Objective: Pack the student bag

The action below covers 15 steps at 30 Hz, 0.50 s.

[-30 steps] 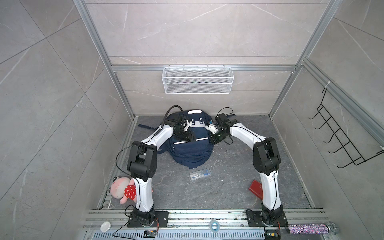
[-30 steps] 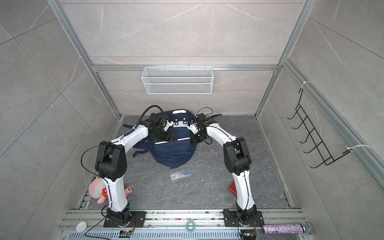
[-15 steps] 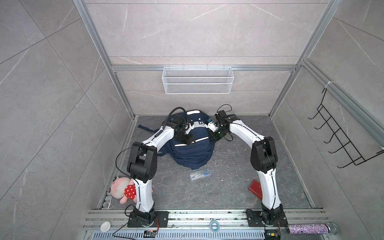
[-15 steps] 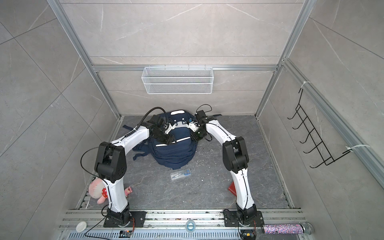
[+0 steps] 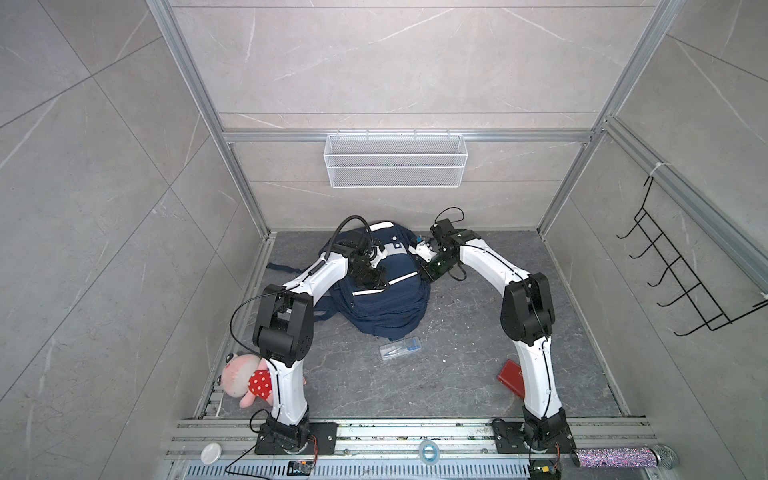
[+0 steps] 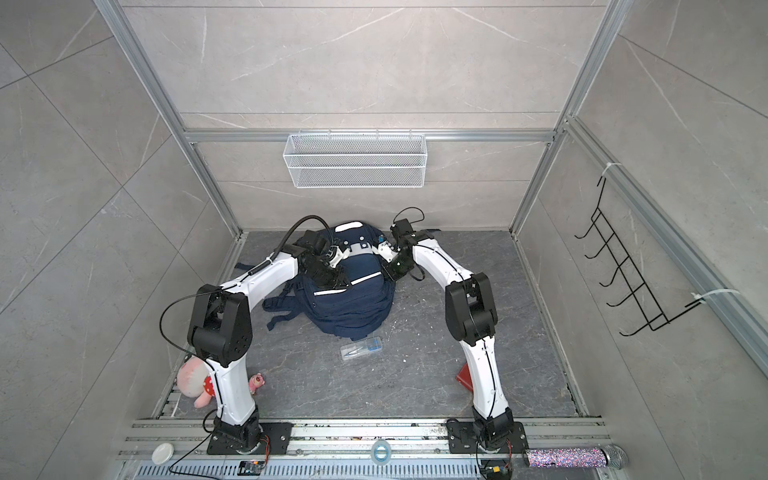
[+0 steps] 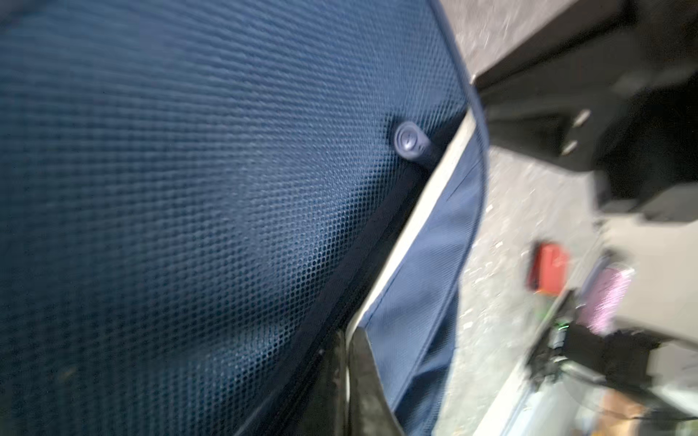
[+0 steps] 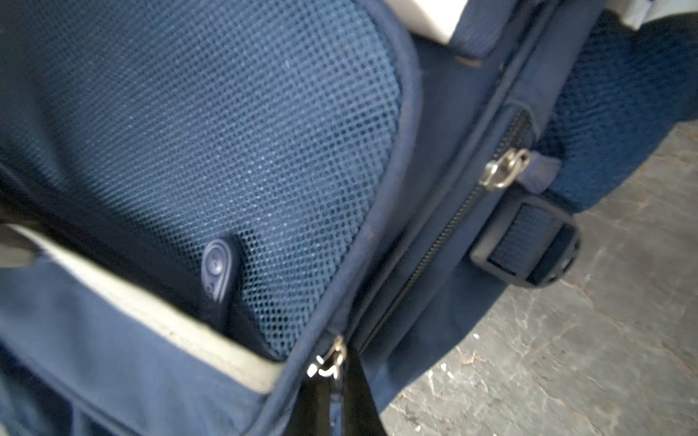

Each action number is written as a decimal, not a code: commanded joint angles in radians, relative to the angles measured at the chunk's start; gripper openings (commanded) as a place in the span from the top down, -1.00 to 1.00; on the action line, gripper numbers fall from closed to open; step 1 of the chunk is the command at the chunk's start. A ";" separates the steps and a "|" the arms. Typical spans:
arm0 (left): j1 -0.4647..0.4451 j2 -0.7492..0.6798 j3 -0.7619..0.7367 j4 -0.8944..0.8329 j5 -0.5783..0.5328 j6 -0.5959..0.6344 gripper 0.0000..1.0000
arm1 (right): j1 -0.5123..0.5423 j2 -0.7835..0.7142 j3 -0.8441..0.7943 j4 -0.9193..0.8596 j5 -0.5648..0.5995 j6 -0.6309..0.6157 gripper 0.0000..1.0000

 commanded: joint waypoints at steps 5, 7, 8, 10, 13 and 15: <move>0.092 -0.085 0.012 0.318 0.121 -0.343 1.00 | 0.025 -0.142 -0.181 0.057 0.057 -0.005 1.00; 0.093 -0.091 0.009 0.373 0.125 -0.396 1.00 | 0.036 -0.165 -0.214 0.065 0.078 -0.019 1.00; 0.094 -0.090 0.006 0.392 0.125 -0.422 1.00 | 0.044 -0.181 -0.232 0.070 0.086 -0.025 1.00; 0.093 -0.089 -0.008 0.433 0.123 -0.466 1.00 | 0.058 -0.217 -0.263 0.090 0.082 -0.024 1.00; 0.094 -0.084 -0.011 0.452 0.118 -0.493 1.00 | 0.097 -0.275 -0.319 0.123 0.084 -0.008 1.00; 0.092 -0.081 -0.015 0.453 0.120 -0.502 1.00 | 0.125 -0.295 -0.338 0.128 0.086 0.007 1.00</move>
